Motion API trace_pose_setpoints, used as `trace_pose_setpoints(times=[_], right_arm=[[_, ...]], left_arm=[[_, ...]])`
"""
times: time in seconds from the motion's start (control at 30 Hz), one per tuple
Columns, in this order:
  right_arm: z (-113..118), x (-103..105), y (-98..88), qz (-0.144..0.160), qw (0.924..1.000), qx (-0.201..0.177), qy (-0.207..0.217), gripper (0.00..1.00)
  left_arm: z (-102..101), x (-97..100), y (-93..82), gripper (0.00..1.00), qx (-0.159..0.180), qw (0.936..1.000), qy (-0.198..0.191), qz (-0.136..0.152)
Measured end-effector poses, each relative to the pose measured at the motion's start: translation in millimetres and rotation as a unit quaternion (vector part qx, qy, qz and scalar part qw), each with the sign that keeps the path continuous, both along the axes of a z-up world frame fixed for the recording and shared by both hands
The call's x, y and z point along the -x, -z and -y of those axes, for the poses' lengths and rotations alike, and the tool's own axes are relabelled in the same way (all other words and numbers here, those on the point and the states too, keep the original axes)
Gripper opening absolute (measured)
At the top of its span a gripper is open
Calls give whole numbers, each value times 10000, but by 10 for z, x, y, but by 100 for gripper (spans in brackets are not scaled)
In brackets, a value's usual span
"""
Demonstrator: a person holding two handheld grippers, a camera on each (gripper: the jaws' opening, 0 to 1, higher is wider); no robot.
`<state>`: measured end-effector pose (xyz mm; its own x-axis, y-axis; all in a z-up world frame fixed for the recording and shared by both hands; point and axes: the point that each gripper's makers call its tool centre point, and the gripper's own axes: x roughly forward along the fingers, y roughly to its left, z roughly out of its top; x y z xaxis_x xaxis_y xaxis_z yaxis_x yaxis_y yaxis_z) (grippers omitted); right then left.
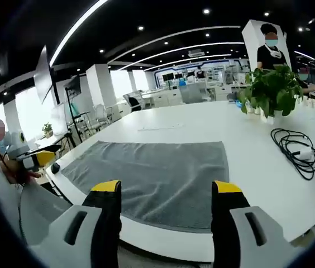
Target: Fold the towel on the table until its edges align and the towel forms a compact rectangular stack.
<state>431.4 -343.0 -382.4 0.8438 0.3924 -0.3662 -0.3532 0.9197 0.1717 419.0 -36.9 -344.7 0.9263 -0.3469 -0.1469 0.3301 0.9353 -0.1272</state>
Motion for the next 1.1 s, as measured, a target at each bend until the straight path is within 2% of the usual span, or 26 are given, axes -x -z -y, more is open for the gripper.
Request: trace_pose_setpoints(times=[0.2, 0.9, 1.1], right_arm=[[18, 13, 35, -79, 9999, -129, 60, 63], [-38, 47, 97, -208, 9998, 0, -18, 60], [-29, 49, 98, -265, 9996, -50, -14, 60]], left_arm=[[-13, 5, 93, 97, 115, 9998, 15, -185], [70, 25, 91, 94, 33, 9998, 114, -157], [73, 26, 62, 95, 161, 9998, 114, -99]])
